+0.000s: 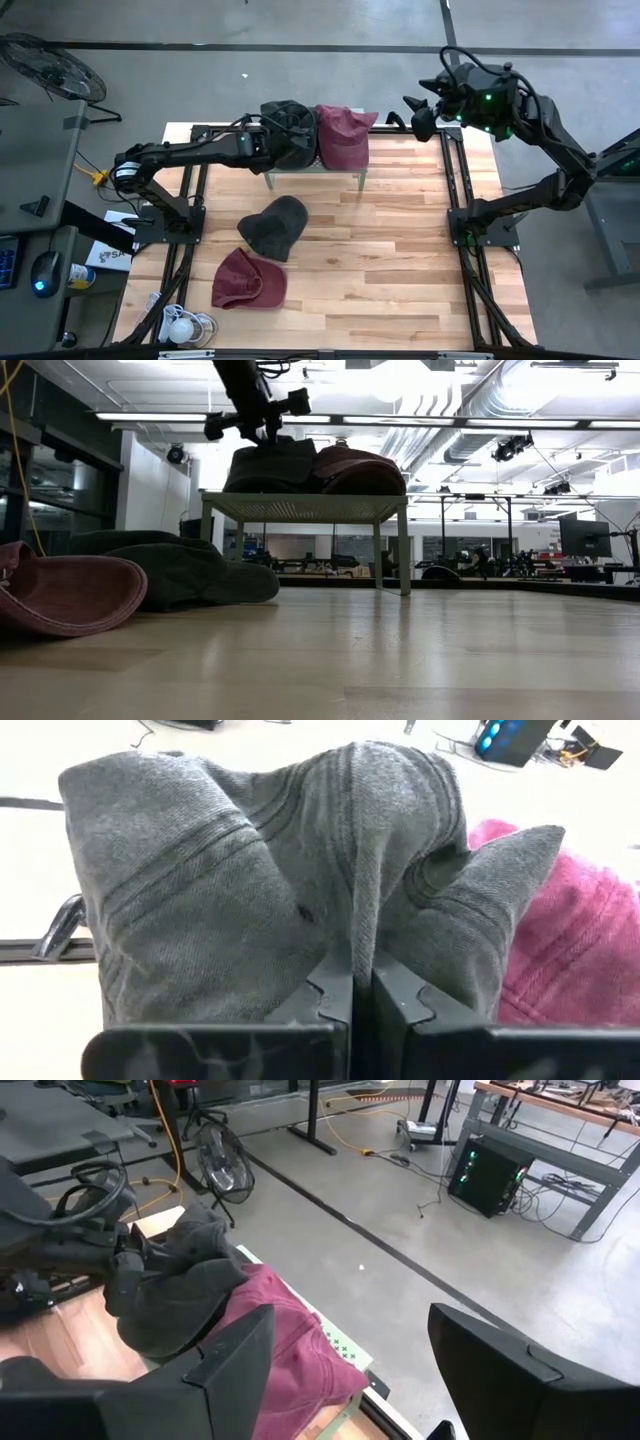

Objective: Pick & Place hat
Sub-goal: Stack the left black cap on the red cap on the shelf

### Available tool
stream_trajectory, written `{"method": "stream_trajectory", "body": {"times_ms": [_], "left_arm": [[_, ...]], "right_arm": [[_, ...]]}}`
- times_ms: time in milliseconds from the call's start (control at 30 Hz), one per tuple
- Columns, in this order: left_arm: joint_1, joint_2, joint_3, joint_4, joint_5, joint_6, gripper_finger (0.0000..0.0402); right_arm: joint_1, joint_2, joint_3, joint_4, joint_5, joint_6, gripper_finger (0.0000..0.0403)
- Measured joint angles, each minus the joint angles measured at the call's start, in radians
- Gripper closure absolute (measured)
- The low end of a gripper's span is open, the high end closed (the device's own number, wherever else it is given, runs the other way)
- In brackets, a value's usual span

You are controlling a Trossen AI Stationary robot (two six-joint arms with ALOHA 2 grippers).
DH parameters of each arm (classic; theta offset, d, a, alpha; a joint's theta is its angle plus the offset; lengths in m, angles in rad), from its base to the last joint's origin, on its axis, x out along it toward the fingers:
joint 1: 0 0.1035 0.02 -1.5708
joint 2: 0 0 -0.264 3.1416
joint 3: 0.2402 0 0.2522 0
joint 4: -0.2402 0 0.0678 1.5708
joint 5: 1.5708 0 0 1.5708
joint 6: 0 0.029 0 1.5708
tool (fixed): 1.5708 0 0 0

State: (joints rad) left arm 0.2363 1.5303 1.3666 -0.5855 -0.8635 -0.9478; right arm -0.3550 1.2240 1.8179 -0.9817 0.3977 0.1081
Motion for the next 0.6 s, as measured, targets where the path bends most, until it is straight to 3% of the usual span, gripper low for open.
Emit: {"method": "stream_trajectory", "body": {"times_ms": [367, 600], "left_arm": [[-0.001, -0.019, 0.0, 0.001, 0.018, 0.014, 0.0286], [-0.001, -0.081, 0.0, 0.001, 0.011, 0.081, 0.026]], "right_arm": [[0.0, 0.004, 0.0, -0.043, -0.002, 0.008, 0.0144], [-0.007, 0.007, -0.128, -0.032, -0.017, 0.013, 0.0144]]}}
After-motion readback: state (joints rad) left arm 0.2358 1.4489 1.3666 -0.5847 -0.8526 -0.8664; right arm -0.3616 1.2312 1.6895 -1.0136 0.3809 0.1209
